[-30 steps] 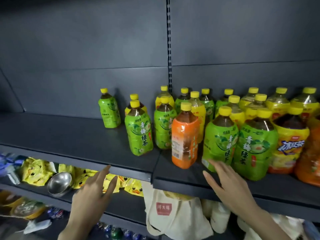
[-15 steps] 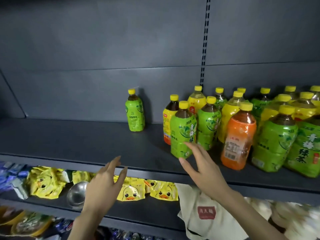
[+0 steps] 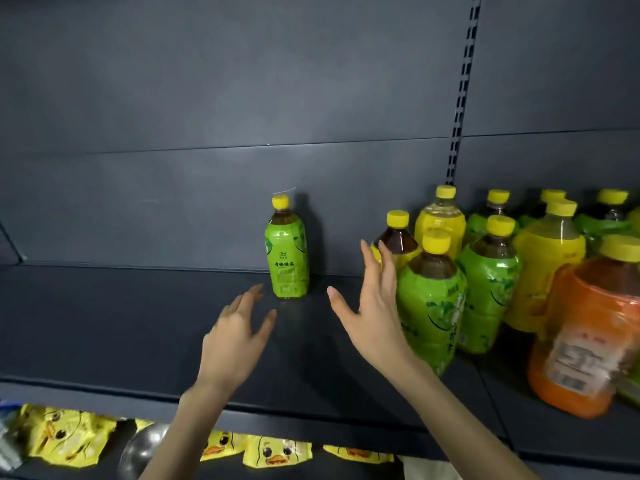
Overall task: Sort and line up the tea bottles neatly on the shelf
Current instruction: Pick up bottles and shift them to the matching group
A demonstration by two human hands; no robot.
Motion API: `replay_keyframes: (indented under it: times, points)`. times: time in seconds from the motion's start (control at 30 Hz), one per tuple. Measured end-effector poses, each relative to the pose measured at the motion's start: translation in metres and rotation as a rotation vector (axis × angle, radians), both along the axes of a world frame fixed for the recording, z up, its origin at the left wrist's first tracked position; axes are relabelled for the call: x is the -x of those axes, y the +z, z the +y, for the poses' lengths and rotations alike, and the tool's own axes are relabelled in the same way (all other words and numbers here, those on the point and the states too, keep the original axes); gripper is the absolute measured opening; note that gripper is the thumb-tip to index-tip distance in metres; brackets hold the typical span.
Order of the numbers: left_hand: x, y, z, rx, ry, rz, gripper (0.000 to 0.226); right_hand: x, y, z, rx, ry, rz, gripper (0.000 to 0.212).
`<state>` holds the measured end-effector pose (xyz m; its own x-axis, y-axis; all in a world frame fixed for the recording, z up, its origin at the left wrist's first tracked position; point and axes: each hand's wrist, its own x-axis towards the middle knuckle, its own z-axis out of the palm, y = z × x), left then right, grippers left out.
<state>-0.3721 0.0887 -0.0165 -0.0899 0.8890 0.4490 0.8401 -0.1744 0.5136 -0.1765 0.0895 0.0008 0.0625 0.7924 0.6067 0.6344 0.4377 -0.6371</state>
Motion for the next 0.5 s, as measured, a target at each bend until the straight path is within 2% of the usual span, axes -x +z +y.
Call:
replay_keyframes:
  times: [0.17,0.33,0.43,0.5]
  points:
    - [0.015,0.001,0.059,0.003,-0.005,-0.090,0.054,0.014,0.004,0.034,0.016,-0.151,0.081,0.089]
    - [0.018,0.006,0.120,0.026,-0.087,-0.193,0.067,0.012,0.005,0.041,0.063,-0.182,0.124,0.096]
    - [0.014,0.012,0.154,0.048,-0.140,-0.250,0.080,0.010,0.008,0.043,0.116,-0.173,0.175,0.096]
    - [0.010,0.016,0.173,0.092,-0.217,-0.329,0.096,0.006,0.009,0.043,0.121,-0.196,0.216,0.095]
